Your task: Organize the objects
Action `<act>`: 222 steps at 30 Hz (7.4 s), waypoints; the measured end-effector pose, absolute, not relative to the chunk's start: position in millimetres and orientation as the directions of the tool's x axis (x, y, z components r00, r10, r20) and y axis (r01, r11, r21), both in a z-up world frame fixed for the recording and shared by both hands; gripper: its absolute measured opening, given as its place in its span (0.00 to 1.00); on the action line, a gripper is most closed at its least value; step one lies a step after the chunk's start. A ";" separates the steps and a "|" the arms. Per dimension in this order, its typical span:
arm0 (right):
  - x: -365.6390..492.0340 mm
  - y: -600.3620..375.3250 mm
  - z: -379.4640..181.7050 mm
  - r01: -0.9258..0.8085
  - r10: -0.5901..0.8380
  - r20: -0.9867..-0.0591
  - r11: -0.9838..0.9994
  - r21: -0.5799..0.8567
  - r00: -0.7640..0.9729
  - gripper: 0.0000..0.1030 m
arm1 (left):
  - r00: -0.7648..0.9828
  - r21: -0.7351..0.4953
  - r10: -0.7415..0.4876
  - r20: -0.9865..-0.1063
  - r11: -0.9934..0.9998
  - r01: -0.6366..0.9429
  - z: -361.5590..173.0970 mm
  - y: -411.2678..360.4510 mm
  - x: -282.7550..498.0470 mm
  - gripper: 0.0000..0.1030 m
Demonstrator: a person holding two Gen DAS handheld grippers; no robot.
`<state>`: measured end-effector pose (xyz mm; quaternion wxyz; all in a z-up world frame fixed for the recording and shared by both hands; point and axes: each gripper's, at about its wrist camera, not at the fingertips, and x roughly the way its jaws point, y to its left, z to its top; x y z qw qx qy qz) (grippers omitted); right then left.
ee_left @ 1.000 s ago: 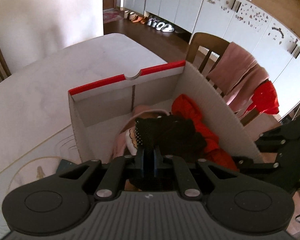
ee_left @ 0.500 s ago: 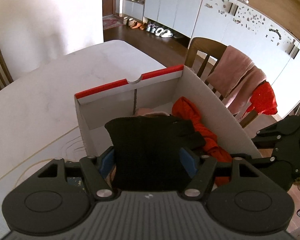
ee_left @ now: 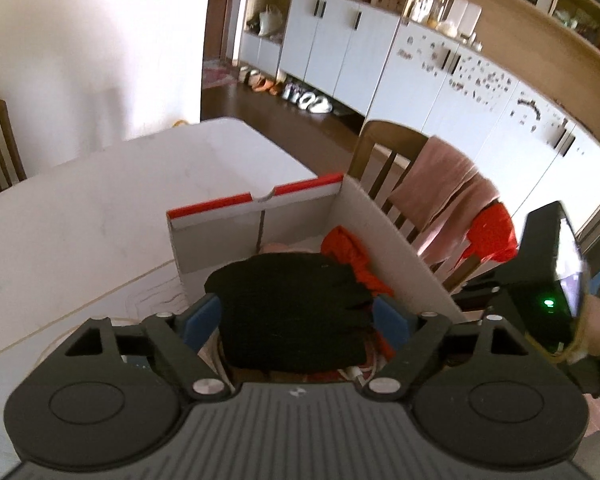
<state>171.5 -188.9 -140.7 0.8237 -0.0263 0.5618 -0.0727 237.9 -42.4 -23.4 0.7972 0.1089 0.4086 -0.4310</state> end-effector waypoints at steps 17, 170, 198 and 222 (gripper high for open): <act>171.0 -189.4 -138.8 0.089 -0.150 -0.923 0.988 -0.126 0.354 0.06 | 0.459 -0.108 -0.405 -0.791 0.831 0.546 -45.2 79.8 285.0 1.00; 104.9 -192.3 -63.2 0.087 -0.087 -0.836 0.995 -0.047 0.542 0.07 | 0.445 -0.161 -0.552 -0.705 0.736 0.658 -26.8 -9.3 175.3 0.78; 26.6 -118.3 -11.0 0.249 -0.101 -0.618 0.956 0.157 0.780 0.59 | 0.497 -0.140 -0.641 -0.585 0.684 0.716 -0.9 54.7 123.6 1.00; 2.3 -71.0 -21.3 0.308 -0.167 -0.569 0.938 0.160 0.805 0.73 | 0.534 -0.093 -0.620 -0.575 0.698 0.710 -6.8 87.0 97.4 1.00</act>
